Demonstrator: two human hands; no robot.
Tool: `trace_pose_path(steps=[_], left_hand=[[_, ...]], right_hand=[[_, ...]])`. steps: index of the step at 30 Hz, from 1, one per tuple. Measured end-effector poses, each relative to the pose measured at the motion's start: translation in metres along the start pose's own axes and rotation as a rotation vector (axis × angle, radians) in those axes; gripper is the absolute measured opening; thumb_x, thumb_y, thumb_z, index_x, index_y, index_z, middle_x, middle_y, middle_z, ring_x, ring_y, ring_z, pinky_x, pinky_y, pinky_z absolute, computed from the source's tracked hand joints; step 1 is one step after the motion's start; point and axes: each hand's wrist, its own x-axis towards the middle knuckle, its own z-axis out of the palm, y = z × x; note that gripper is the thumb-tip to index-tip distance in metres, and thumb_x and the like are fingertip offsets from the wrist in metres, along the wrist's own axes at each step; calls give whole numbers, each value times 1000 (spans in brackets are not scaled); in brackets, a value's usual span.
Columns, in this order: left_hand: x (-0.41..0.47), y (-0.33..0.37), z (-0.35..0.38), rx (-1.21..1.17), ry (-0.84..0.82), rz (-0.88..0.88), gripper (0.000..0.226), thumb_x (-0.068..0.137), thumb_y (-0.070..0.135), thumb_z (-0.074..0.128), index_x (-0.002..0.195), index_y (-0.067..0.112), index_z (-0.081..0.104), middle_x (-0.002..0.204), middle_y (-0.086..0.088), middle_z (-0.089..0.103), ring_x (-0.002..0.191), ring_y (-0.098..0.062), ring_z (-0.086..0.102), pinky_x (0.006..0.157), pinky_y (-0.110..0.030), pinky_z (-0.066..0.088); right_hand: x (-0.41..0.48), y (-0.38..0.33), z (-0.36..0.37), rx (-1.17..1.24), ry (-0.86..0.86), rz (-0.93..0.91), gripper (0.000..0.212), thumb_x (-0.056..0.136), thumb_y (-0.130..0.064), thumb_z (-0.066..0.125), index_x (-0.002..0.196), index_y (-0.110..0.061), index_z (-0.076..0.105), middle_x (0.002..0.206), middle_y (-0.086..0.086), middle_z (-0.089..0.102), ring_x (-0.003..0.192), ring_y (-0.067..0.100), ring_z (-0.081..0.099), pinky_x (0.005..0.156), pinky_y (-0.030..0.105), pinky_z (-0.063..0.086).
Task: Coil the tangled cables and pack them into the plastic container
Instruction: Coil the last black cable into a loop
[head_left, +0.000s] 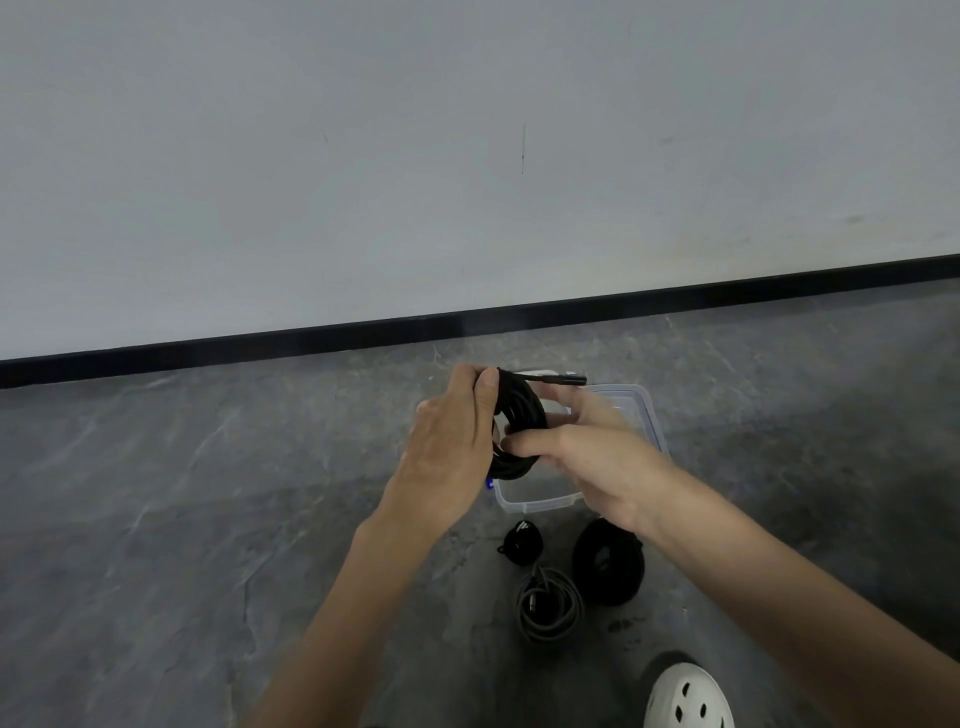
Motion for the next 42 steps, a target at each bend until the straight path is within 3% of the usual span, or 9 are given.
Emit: trace_pose_path(steps=[6,10,14,19,22,31,35,39,42], left_hand=[[0,0,2,-2,-12,6,30,103,39,25,101,22,49,68,3,57,58,-8,53,52,-9,40],[1,-1,1,-34,-6,1,32,103,41,24,100,23,50,72,-2,61,64,-12,56,57,-11,42],[0,-2,1,-42,-7,-10,32,104,40,23,100,22,50,69,4,56,63,-8,52,56,-8,39],[1,-5,-1,-74,10,-43,33,105,39,24,99,21,51,75,1,58,71,-10,54,59,-6,39],[2,-4,-1,-128,21,-63,38,104,40,25,98,17,55,75,-3,62,68,-11,57,59,-7,41],[1,-2,-1,-103,20,-77,40,104,41,26,103,15,56,81,-5,64,75,-12,59,62,-8,41],[1,-2,2,-99,-1,-70,40,104,41,25,93,15,54,75,-1,59,74,-3,55,61,-8,41],[3,-3,6,-203,-34,-125,43,103,46,24,83,20,53,74,2,58,83,-20,57,76,-33,44],[3,-3,10,-218,-41,-126,42,102,46,26,78,23,52,66,13,58,71,-6,54,68,-24,39]], right_hand=[[-1,-2,1,19,-72,-42,49,74,18,63,117,-5,62,87,10,67,96,27,64,105,42,44],[-3,-5,1,59,-86,-94,49,74,24,58,107,-12,64,74,1,67,84,18,63,92,34,48],[-1,1,5,120,-75,-59,60,77,25,52,128,-6,49,75,2,55,80,16,55,90,34,45],[-5,3,9,-22,7,-168,43,84,7,62,120,-15,54,88,5,70,89,17,68,80,21,54],[-5,1,12,-104,75,-279,30,86,2,63,105,-21,61,89,7,74,82,13,71,71,16,55],[0,1,8,-75,67,-172,43,77,7,68,109,-21,61,96,5,73,88,12,70,66,11,53],[0,6,12,-65,158,-238,43,76,5,71,101,-25,52,91,7,71,81,13,70,60,11,51],[2,7,10,-136,281,-394,42,75,-10,78,96,-27,46,77,4,73,69,9,70,54,11,48],[4,9,8,-250,379,-446,49,72,-19,82,93,-28,39,72,-4,72,66,3,67,53,8,44]])
